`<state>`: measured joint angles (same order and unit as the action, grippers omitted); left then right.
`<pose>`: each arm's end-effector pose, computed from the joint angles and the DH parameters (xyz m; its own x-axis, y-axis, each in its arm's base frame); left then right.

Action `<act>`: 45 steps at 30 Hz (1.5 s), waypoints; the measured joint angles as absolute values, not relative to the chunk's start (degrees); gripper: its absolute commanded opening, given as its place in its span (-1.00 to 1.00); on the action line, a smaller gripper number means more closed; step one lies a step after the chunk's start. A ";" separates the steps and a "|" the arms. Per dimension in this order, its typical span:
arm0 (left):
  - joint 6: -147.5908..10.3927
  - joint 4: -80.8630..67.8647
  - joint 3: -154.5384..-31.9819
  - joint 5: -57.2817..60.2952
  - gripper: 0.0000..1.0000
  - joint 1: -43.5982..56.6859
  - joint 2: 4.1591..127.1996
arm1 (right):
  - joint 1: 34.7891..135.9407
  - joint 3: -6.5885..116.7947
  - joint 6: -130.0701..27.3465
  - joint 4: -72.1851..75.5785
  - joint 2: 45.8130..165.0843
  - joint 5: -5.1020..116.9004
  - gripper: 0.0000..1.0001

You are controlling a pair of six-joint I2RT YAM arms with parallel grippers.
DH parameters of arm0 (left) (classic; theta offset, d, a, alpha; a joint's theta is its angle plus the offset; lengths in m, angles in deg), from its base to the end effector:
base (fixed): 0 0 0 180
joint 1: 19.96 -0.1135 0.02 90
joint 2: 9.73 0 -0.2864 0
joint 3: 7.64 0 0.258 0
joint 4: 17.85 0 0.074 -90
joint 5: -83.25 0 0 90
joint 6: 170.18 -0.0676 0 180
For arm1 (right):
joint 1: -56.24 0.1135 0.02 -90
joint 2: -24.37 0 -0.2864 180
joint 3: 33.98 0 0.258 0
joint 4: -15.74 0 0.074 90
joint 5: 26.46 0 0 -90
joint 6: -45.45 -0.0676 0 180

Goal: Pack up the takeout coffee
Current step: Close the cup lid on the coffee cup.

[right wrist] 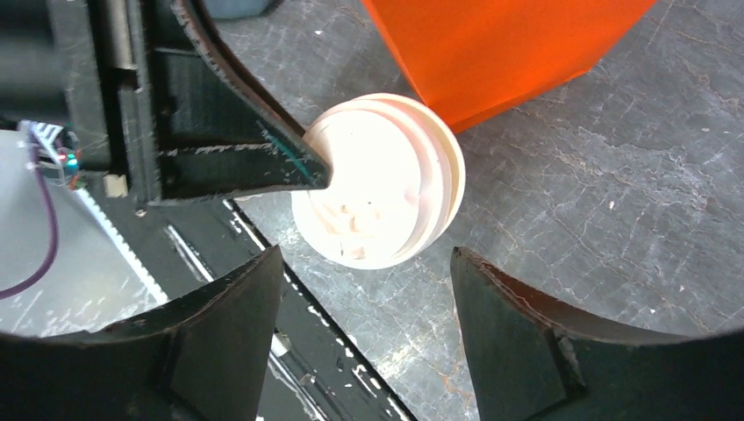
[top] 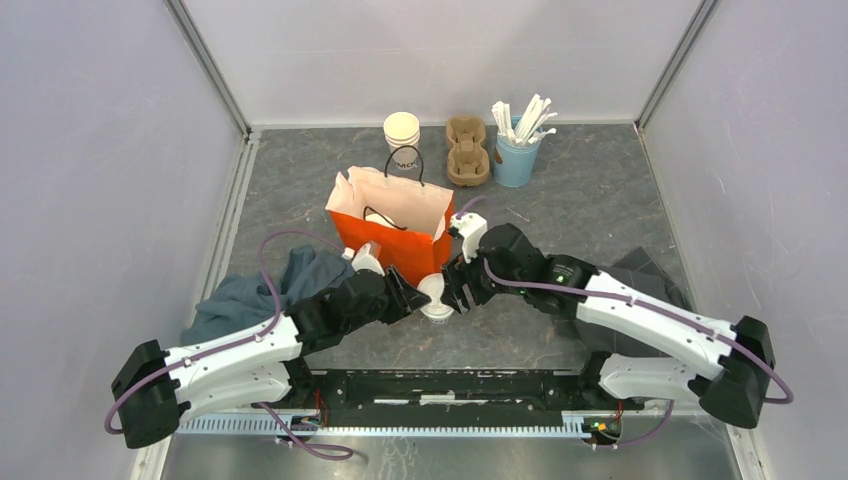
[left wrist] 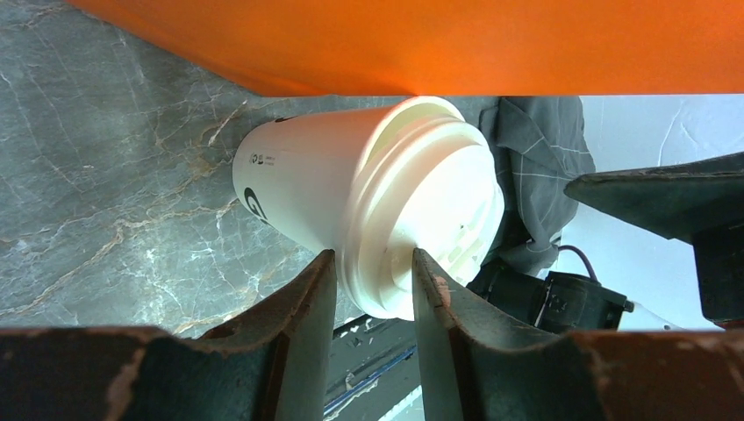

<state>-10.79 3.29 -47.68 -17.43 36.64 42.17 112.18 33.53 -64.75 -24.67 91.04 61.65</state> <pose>0.1280 -0.1714 0.2094 -0.7933 -0.4677 -0.3897 -0.0220 0.6617 -0.7495 0.1514 0.2280 0.2901 -0.6257 -0.3093 -0.7162 -0.6672 0.6878 0.2859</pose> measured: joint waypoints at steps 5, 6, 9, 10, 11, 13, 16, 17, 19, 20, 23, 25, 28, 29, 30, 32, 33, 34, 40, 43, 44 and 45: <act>-10.79 3.44 -48.47 -17.37 -0.12 36.58 42.57 | 107.02 30.84 -66.72 -23.49 87.28 56.58 0.61; -10.82 3.44 -48.75 -17.32 -0.12 36.51 42.85 | 104.55 29.62 -67.49 -22.29 87.20 54.48 0.62; -10.82 3.53 -49.23 -17.26 -0.12 36.36 43.44 | 98.39 25.93 -69.98 -18.31 87.98 48.67 0.62; -10.82 3.57 -49.32 -17.21 -0.12 36.36 43.59 | 96.99 25.23 -70.52 -17.17 88.77 46.81 0.60; -10.82 3.59 -49.34 -17.21 -0.12 36.36 43.66 | 95.96 24.90 -70.98 -16.12 89.84 44.95 0.60; -10.82 3.68 -49.34 -17.19 -0.12 36.29 43.88 | 94.76 24.92 -71.38 -13.81 93.05 41.43 0.56; -10.82 3.70 -49.34 -17.15 -0.12 36.10 44.05 | 94.28 25.05 -71.25 -11.86 96.86 38.26 0.50; -10.82 3.70 -49.34 -17.17 -0.12 35.99 44.10 | 94.11 25.05 -71.18 -11.42 97.73 37.48 0.49; -10.84 3.75 -49.41 -17.15 -0.13 35.88 44.14 | 93.95 25.05 -70.98 -10.51 98.69 36.25 0.48; -10.82 3.79 -49.45 -17.15 -0.13 35.81 44.14 | 93.82 25.07 -70.68 -9.89 99.09 35.71 0.46; -10.84 3.88 -49.54 -17.15 -0.13 35.62 44.14 | 93.56 25.07 -70.13 -7.97 100.46 34.22 0.31; -10.84 3.99 -49.56 -17.13 -0.13 35.59 44.14 | 93.45 25.07 -70.09 -6.75 101.47 33.37 0.23; -10.82 4.12 -49.56 -17.08 -0.12 35.38 44.21 | 93.25 25.07 -70.28 -5.17 102.67 32.32 0.13; -10.84 4.12 -49.56 -17.06 -0.10 35.24 44.29 | 93.17 25.10 -70.35 -4.78 102.91 32.08 0.07; -10.84 4.12 -49.56 -17.06 -0.07 35.20 44.36 | 93.03 25.10 -70.68 -4.39 103.11 31.84 0.02; -10.84 4.12 -49.56 -16.97 -0.01 35.11 44.47 | 92.79 25.10 -71.38 -3.97 103.19 31.57 -0.09; -10.84 4.12 -49.56 -16.95 0.03 35.09 44.47 | 92.68 25.10 -71.73 -3.80 103.19 31.60 -0.12; -10.84 4.12 -49.56 -16.93 0.08 35.07 44.47 | 92.58 25.10 -71.94 -3.69 103.19 31.60 -0.13; -10.84 4.36 -49.60 -16.51 0.12 35.03 44.45 | 92.33 24.57 -74.90 -1.96 103.13 32.32 -0.38; -10.84 4.55 -49.60 -16.05 0.10 35.00 44.34 | 92.33 23.94 -76.62 -1.33 102.82 32.67 -0.40; -10.82 4.66 -49.60 -16.01 0.11 35.00 44.27 | 92.33 23.74 -77.17 -1.24 102.69 32.71 -0.40; -10.82 4.80 -49.60 -15.97 0.13 34.98 44.16 | 92.31 23.52 -77.82 -1.17 102.54 32.71 -0.40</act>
<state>-10.82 4.80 -49.60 -15.97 34.98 44.16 92.31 23.52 -77.82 -1.17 102.54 32.71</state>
